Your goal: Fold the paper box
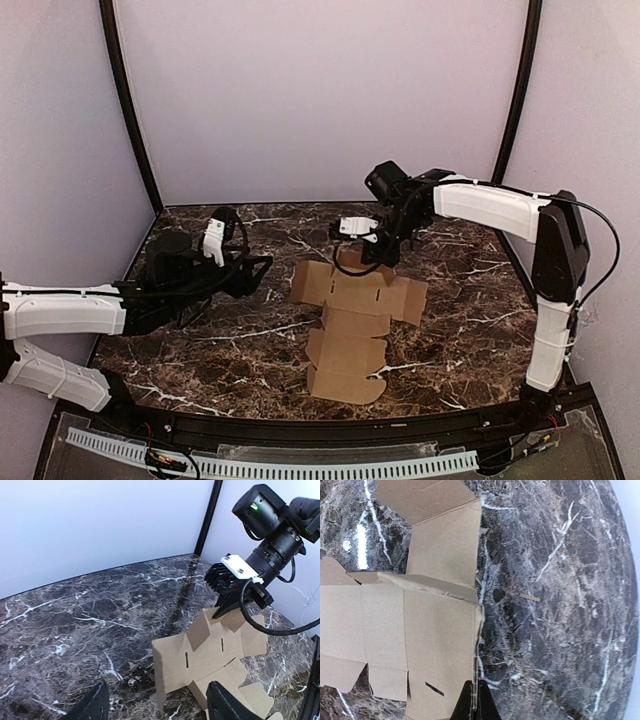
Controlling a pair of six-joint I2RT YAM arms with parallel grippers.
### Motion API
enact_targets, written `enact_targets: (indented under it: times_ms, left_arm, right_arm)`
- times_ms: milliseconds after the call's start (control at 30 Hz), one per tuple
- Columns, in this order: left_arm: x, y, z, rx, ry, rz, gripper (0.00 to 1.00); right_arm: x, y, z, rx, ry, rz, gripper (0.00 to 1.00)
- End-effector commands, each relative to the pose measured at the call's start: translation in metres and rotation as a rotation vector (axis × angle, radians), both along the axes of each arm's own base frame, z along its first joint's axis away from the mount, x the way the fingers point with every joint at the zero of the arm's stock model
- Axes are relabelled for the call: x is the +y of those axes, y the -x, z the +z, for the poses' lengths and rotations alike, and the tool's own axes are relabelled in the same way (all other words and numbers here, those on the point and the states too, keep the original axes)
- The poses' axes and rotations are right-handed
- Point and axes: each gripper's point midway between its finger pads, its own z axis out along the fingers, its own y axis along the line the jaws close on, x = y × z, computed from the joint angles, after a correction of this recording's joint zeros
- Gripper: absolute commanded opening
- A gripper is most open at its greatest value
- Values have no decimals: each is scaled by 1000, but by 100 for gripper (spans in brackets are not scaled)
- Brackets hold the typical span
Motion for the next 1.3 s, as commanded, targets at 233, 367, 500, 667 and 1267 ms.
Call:
enact_targets:
  times_ms: [233,367,500,667,1267]
  left_arm:
    - [24,-19,-77,135,-57,135,51]
    - [14,-24,-95,147,-29,97,42]
    - [-12,-19,-107,158,-8,-43,38]
    - [-49,-5,-117,209,30,-257,36]
    - [-84,-7,-120,222,54,-407,38]
  right_arm:
    - [37,11,43,-447,88,168,0]
    - [38,20,30,-578,136,196,0]
    - [39,25,27,-724,110,189,0]
    - [45,28,30,-789,42,126,0]
    - [36,30,49,-1154,-22,67,0]
